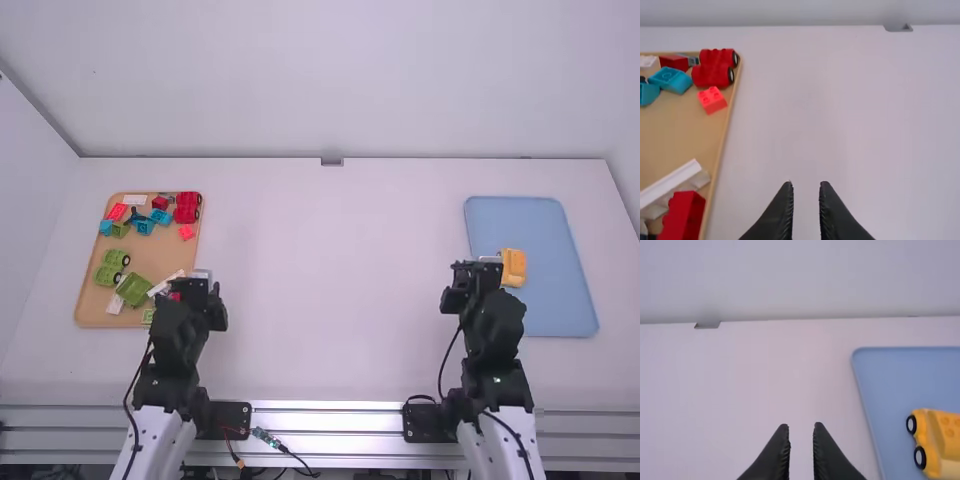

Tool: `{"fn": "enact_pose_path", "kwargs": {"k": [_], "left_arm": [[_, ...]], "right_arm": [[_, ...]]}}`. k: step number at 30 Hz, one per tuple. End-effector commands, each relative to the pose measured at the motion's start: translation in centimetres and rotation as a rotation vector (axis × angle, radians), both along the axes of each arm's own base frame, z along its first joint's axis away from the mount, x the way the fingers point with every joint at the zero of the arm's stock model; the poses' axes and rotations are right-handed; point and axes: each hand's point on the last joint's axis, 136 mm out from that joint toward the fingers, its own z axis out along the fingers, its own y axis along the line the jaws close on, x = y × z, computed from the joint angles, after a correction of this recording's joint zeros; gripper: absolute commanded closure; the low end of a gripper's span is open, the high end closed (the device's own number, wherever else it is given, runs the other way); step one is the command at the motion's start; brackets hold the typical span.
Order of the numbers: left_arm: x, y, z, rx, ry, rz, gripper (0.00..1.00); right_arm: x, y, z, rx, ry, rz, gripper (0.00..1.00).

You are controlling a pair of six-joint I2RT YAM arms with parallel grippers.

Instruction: Assemble lego blocks to make yellow taxi

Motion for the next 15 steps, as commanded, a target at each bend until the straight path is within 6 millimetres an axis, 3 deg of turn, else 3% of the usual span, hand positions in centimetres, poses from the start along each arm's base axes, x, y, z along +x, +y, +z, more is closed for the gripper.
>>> {"fn": "enact_pose_path", "kwargs": {"k": [1, 3, 6, 13, 15], "left_arm": [[-0.4, 0.1, -1.1, 0.008, -0.003, 0.002, 0.92], [-0.6, 0.1, -1.7, 0.008, -0.003, 0.002, 0.94], [-0.5, 0.1, -0.6, 0.008, -0.053, 0.003, 1.0], [-0.4, 0.1, 1.6, 0.008, -0.151, 0.003, 1.0], [-0.3, 0.1, 2.2, 0.008, -0.179, 0.003, 1.0]], "right_arm": [[-0.5, -0.1, -1.2, 0.002, 0.001, -0.006, 0.92], [-0.8, -0.1, -1.9, 0.002, 0.001, -0.006, 0.95], [-1.4, -0.1, -3.3, 0.002, 0.001, -0.006, 1.0], [-2.1, -0.1, -6.0, 0.002, 0.001, -0.006, 1.0], [-2.1, -0.1, -5.5, 0.002, -0.024, -0.006, 1.0]]}}
